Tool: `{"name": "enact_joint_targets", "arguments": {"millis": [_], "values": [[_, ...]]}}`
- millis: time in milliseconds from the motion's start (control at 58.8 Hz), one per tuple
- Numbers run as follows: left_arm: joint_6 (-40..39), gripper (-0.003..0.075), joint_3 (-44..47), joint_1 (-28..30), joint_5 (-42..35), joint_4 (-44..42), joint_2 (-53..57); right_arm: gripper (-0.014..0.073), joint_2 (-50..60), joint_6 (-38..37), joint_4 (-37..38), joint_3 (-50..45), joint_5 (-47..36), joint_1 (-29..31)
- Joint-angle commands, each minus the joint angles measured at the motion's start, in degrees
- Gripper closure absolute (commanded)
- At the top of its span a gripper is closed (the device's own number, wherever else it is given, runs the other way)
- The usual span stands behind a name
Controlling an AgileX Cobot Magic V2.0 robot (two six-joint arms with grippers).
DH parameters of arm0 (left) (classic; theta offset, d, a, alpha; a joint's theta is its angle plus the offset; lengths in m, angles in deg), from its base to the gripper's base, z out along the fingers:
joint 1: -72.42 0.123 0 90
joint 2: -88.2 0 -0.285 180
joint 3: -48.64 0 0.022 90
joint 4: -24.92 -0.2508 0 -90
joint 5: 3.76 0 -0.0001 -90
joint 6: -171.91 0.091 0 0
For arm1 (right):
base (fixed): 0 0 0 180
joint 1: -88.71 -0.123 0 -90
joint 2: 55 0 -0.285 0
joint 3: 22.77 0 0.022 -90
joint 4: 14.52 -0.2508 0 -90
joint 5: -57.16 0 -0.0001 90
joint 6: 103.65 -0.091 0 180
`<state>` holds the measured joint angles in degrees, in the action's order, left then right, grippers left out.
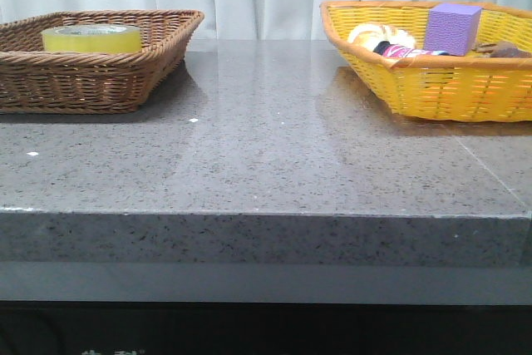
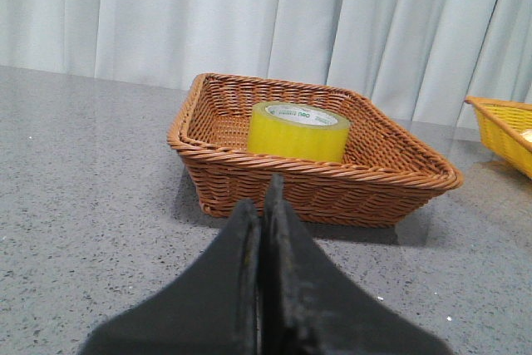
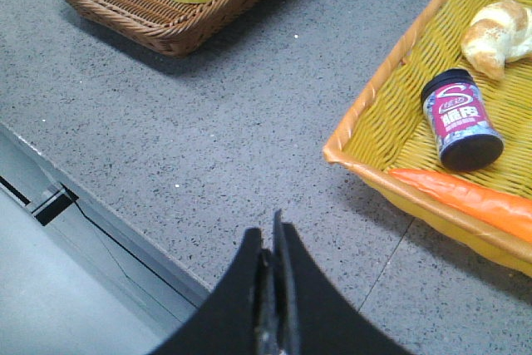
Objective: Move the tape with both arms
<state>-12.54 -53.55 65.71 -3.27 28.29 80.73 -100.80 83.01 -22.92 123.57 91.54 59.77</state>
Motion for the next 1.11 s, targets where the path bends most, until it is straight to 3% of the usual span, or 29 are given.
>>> {"name": "enact_joint_targets", "arguments": {"millis": [0,204,306,714,1020,1088], "values": [[-0.5,0.0740,2.2,0.1,-4.7,0.1,1.1,0.0661,0.1,0.1,0.1,1.4,-4.3,0.0],[-0.5,0.0740,2.2,0.1,-4.7,0.1,1.1,0.0661,0.9,0.1,0.1,1.3,-4.3,-0.1],[-0.5,0.0740,2.2,0.1,-4.7,0.1,1.1,0.0661,4.4,0.1,0.6,-1.0,-5.6,3.4],[-0.5,0.0740,2.2,0.1,-4.7,0.1,1.1,0.0661,32.6,0.1,0.6,-28.4,-28.5,23.9],[-0.5,0.0740,2.2,0.1,-4.7,0.1,1.1,0.0661,40.2,0.1,0.6,-43.5,-38.0,27.2],[-0.5,0.0740,2.2,0.1,-4.7,0.1,1.1,0.0661,40.2,0.1,0.6,-43.6,-36.6,26.9]]}}
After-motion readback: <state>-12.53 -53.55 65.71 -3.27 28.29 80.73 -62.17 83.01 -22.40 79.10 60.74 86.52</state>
